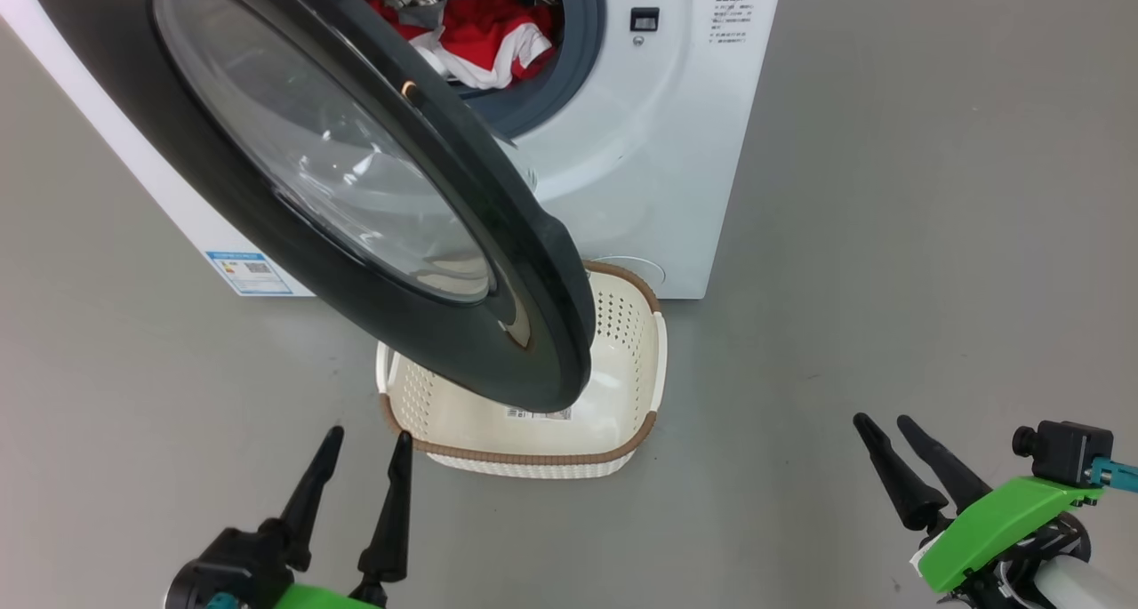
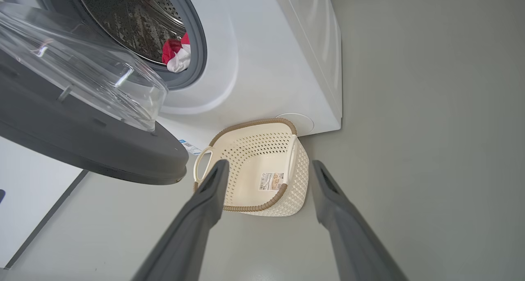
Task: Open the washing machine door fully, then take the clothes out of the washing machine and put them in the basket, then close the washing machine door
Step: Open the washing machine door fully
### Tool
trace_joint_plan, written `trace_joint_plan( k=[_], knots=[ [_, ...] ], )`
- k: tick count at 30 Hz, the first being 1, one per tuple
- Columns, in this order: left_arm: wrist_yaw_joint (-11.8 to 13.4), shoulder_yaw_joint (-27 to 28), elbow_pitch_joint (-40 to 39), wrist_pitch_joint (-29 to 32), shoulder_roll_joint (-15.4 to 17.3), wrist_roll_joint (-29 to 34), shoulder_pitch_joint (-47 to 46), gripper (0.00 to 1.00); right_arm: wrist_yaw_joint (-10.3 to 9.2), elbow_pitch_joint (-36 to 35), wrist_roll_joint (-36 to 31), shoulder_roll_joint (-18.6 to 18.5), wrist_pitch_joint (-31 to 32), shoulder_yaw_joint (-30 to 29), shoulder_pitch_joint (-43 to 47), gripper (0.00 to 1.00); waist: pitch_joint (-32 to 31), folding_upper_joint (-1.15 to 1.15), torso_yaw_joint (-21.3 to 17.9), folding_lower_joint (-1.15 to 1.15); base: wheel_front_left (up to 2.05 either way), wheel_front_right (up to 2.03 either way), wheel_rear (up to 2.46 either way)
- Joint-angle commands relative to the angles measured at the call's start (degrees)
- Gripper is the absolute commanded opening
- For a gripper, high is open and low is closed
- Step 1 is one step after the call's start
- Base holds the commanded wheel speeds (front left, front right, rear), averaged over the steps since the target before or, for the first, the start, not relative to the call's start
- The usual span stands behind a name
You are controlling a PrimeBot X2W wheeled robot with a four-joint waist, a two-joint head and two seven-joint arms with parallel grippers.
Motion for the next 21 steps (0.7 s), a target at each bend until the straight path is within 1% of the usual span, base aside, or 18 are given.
trace_joint_plan(
  k=[1, 3, 5, 12, 15, 21],
  knots=[
    [-0.38, 1.98, -0.98, -0.52, 0.66, 0.00, 0.40, 1.00, 0.44, -0.78, -1.21, -1.25, -0.97, 0.40, 0.98, 1.00, 0.01, 0.00, -0.07, 0.00, 0.00, 0.00, 0.00],
    [-0.39, 2.17, -1.01, -0.52, 0.66, 0.01, 0.41, 1.00, 0.44, -0.62, -3.76, -0.64, -1.39, -1.43, 1.09, 1.00, 0.12, 0.00, -0.23, 0.00, 0.00, 0.00, 0.00],
    [-0.40, 2.36, -1.08, -0.52, 0.66, 0.03, 0.38, 1.00, 0.44, -1.70, -8.33, 0.44, -1.44, -5.13, 1.73, 1.00, 0.30, 0.00, -0.42, 0.00, 0.00, 0.00, 0.00],
    [-0.45, 2.69, -1.06, -0.52, 0.66, -0.09, 0.21, 1.00, 0.44, -5.36, -23.70, 7.44, -1.48, -19.42, 8.07, 1.00, 0.56, 0.00, -0.63, 0.00, 0.00, 0.00, 0.00],
    [-0.49, 2.75, -1.02, -0.52, 0.66, -0.13, 0.04, 1.00, 0.44, -7.69, -31.10, 10.26, -1.48, -24.60, 10.54, 1.00, 0.60, 0.00, -0.67, 0.00, 0.00, 0.00, 0.00],
    [-0.60, 3.22, -1.05, -0.52, 0.66, -0.02, -0.12, 1.00, 0.44, -13.25, -43.64, 14.98, -1.48, -32.28, 14.66, 1.00, 0.50, 0.00, -0.83, 0.00, 0.00, 0.00, 0.00]
  ],
)
